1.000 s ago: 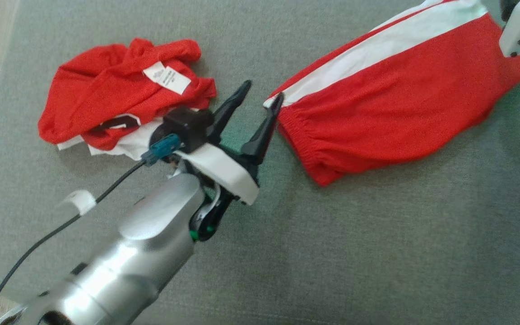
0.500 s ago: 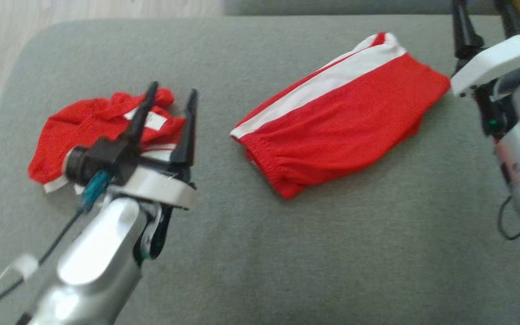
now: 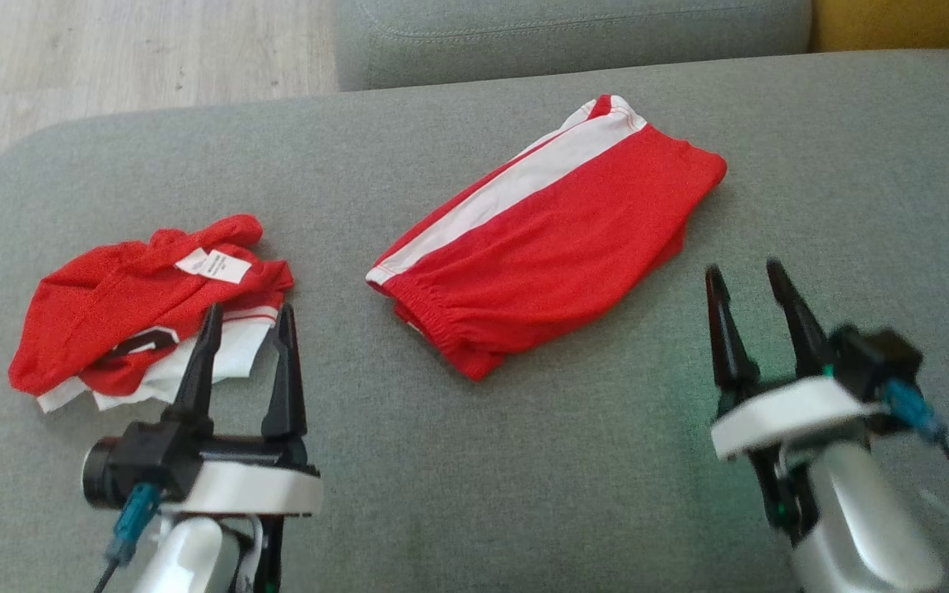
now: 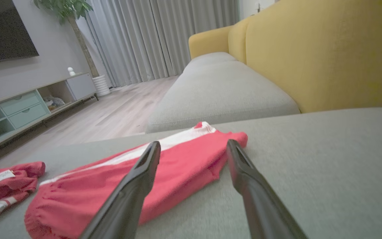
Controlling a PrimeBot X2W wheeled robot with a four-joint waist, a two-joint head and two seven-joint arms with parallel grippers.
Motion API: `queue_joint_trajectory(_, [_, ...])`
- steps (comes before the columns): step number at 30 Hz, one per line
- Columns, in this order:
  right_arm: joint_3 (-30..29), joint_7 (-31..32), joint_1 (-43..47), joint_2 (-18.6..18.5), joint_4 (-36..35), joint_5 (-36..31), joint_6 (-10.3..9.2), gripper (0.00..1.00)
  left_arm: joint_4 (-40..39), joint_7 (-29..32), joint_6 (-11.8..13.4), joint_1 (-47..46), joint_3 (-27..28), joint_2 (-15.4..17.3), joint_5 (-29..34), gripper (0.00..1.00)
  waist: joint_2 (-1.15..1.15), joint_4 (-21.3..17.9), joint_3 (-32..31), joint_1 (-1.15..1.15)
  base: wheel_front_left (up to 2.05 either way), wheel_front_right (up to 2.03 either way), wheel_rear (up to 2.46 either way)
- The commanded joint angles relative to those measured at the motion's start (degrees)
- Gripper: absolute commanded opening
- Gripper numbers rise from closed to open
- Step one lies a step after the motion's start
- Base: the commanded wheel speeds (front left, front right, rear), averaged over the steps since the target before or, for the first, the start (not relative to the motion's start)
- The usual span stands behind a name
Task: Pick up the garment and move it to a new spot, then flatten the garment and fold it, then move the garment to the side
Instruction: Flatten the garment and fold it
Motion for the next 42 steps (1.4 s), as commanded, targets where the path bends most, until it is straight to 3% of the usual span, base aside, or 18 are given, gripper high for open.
queue_joint_trajectory(1, [0.94, -0.60, -0.52, 0.71, -2.81, -0.11, -0.04, 1.00, -2.18, -0.29, -0.81, -1.07, 3.50, -0.11, 1.00, 1.00, 0.00, 0.14, 0.12, 0.01, 0.00, 0.00, 0.00])
queue_joint_trajectory(10, [-0.82, 0.13, -1.72, 0.81, -5.12, -0.41, -0.04, 1.00, -1.54, -0.29, -5.80, -1.94, 6.41, -3.61, 4.75, 1.00, 0.00, 2.32, 4.28, 0.01, 0.00, 0.00, 0.00])
queue_joint_trajectory(16, [-8.71, 6.82, -12.24, 0.69, -2.41, -4.83, -0.04, 1.00, -0.87, -0.29, -8.85, -5.76, 7.25, -5.89, 6.90, 1.00, 0.00, 5.77, 9.73, 0.01, 0.00, 0.00, 0.00])
queue_joint_trajectory(27, [-25.02, 21.55, -31.27, -1.99, 15.66, -19.35, -0.04, 1.00, 1.61, -0.29, -12.57, -9.68, 8.02, -9.12, 8.78, 1.00, 0.00, 11.31, 16.57, 0.01, 0.00, 0.00, 0.00])
queue_joint_trajectory(32, [-27.18, 23.75, -34.73, -3.66, 22.92, -25.36, -0.04, 1.00, 2.43, -0.29, -13.24, -10.75, 8.70, -9.75, 8.83, 1.00, 0.00, 12.61, 18.15, 0.01, 0.00, 0.00, 0.00])
queue_joint_trajectory(38, [-25.29, 24.69, -37.24, -4.47, 30.32, -28.70, -0.04, 1.00, 2.53, -0.29, -13.85, -11.30, 9.52, -10.03, 9.18, 1.00, 0.00, 13.03, 19.19, 0.01, 0.00, 0.00, 0.00])
queue_joint_trajectory(39, [-24.84, 24.87, -37.65, -4.39, 31.56, -28.57, -0.04, 0.97, 2.58, -0.29, -13.92, -11.37, 9.71, -10.06, 9.26, 1.00, 0.00, 12.97, 19.21, 0.01, 0.00, 0.00, 0.00])
queue_joint_trajectory(40, [-24.51, 24.90, -38.08, -4.30, 32.62, -28.31, -0.04, 0.37, 2.65, -0.29, -13.97, -11.42, 9.93, -10.08, 9.33, 1.00, 0.00, 12.84, 19.16, 0.01, 0.00, 0.00, 0.00])
queue_joint_trajectory(41, [-24.26, 24.81, -38.53, -4.22, 33.54, -27.94, -0.04, 0.00, 2.71, -0.29, -14.01, -11.44, 10.19, -10.09, 9.40, 1.00, 0.00, 12.63, 19.03, 0.01, 0.00, 0.00, 0.00])
queue_joint_trajectory(42, [-24.00, 24.61, -38.99, -4.20, 34.37, -27.52, -0.04, 0.00, 2.77, -0.29, -14.04, -11.42, 10.46, -10.10, 9.48, 1.00, 0.00, 12.35, 18.81, 0.01, 0.00, 0.00, 0.00])
